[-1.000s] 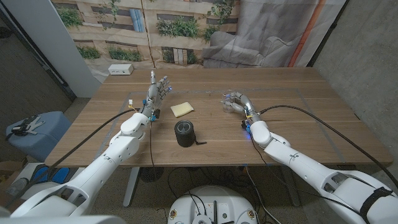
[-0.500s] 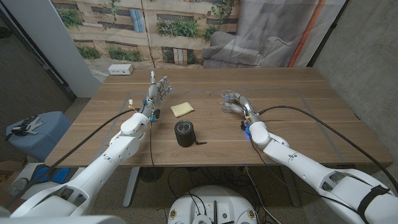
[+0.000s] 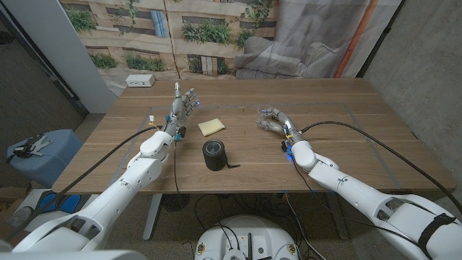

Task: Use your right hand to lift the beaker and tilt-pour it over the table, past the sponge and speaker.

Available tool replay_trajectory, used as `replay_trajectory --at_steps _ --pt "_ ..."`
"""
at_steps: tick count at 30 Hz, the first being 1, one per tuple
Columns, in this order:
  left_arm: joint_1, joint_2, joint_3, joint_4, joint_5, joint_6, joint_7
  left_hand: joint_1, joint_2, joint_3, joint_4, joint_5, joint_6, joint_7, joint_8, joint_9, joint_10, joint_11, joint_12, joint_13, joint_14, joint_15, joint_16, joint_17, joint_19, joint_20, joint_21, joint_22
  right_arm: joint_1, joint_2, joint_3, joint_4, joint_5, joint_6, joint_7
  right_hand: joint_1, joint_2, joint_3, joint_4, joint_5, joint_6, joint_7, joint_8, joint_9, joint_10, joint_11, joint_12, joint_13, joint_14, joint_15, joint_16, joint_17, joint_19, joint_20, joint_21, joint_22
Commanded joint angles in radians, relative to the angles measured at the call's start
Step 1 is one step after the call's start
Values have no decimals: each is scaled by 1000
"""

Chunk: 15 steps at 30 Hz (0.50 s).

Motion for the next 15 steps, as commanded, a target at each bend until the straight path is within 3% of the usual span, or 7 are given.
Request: replay_trajectory --at_steps 1,7,15 --pt "0 0 0 -1 0 0 0 3 25 -7 3 6 3 -6 3 4 9 -1 6 3 5 1 5 6 6 -11 4 3 14 -16 0 20 22 27 61 55 72 -16 2 9 -14 -8 -12 -1 -28 0 -12 7 -17 -142 -13 -4 -12 13 -2 2" --pt "0 1 0 -1 0 0 -2 3 25 -7 3 6 1 -6 3 4 10 1 6 3 4 0 4 6 6 -10 4 3 25 -20 6 34 64 35 132 19 56 -38 7 20 -76 -8 -50 -4 -88 4 -25 13 -50 -116 -41 -14 -30 33 -3 2" --pt "0 1 0 -1 0 0 -2 3 25 -7 3 6 2 -5 3 4 9 1 6 3 6 1 5 6 6 -10 4 3 46 -25 7 67 103 55 217 -24 43 -59 13 33 -141 -8 -93 -5 -165 36 -39 11 -97 -72 -75 -25 -59 55 -5 2"
